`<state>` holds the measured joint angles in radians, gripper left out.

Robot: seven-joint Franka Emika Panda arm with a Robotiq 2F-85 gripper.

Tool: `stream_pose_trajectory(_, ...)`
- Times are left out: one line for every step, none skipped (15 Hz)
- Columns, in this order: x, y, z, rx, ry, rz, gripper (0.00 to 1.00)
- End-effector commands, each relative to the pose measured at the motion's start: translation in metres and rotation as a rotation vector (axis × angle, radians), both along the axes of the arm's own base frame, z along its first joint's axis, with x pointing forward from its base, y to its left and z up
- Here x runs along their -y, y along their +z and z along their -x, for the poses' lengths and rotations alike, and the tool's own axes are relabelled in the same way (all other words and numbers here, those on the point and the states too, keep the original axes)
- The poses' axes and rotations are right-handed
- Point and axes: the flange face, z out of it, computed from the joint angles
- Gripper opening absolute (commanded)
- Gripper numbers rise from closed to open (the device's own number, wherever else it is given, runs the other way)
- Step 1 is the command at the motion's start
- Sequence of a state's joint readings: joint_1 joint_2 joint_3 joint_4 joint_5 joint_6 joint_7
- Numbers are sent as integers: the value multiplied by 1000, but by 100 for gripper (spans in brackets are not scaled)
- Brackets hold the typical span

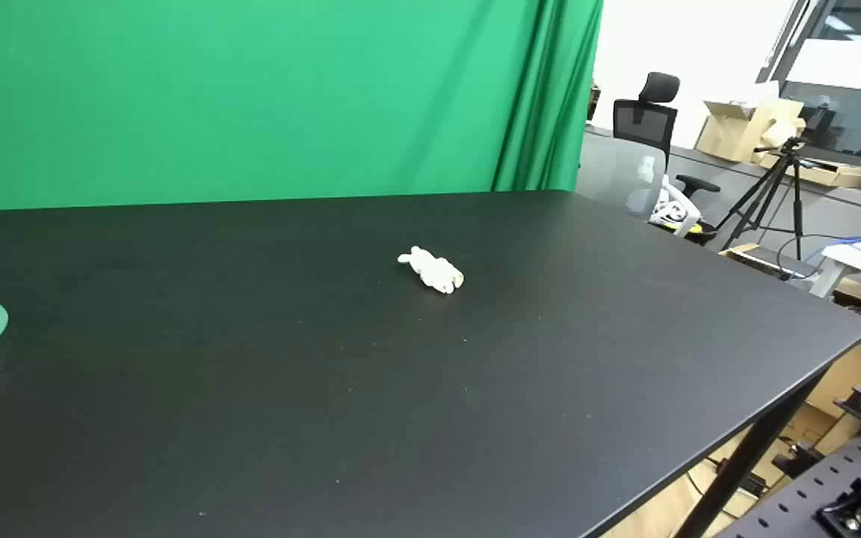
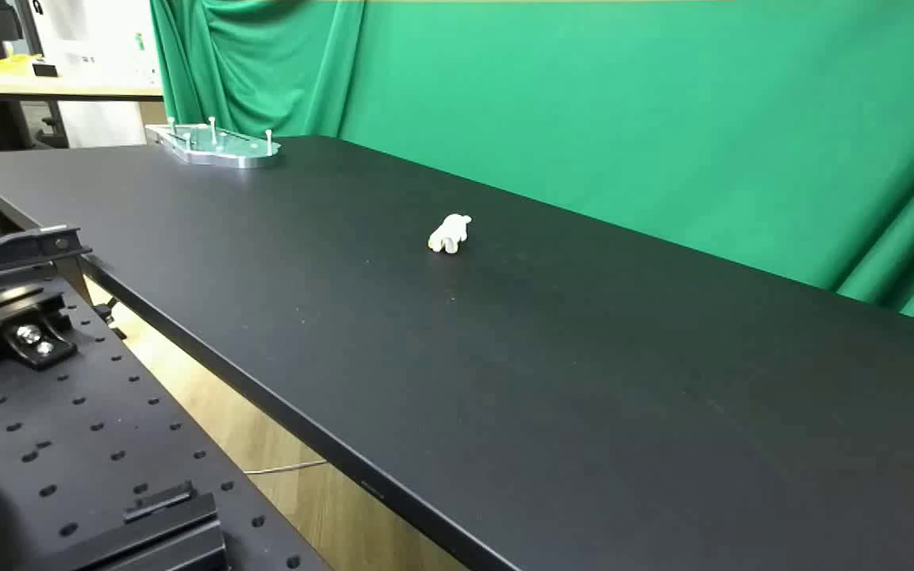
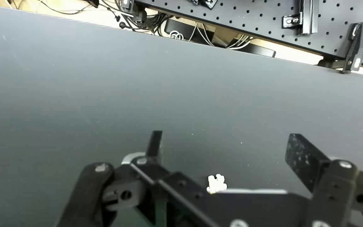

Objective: Move the white object forward.

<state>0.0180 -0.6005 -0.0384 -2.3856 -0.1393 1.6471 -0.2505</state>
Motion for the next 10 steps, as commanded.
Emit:
stream_pose_trajectory(0, 0, 0, -2, 1, 0, 100)
stream_pose_trajectory(0, 0, -1, -3, 1, 0, 100)
stream_pose_trajectory(-1, -1, -1, -5, 2, 0, 100)
stream_pose_trajectory(-1, -2, -1, -7, 3, 1, 100)
stream_pose_trajectory(-1, -2, -2, -9, 3, 1, 100)
stream_pose_trajectory(-1, -3, -2, -10, 3, 1, 100)
stream_pose_trajectory(-1, -3, -2, -12, 4, 1, 100)
stream_pose_trajectory(-1, -4, -2, -13, 4, 1, 100)
stream_pose_trajectory(-1, -5, -3, -15, 4, 1, 100)
stream_pose_trajectory(-1, -5, -3, -16, 4, 1, 100)
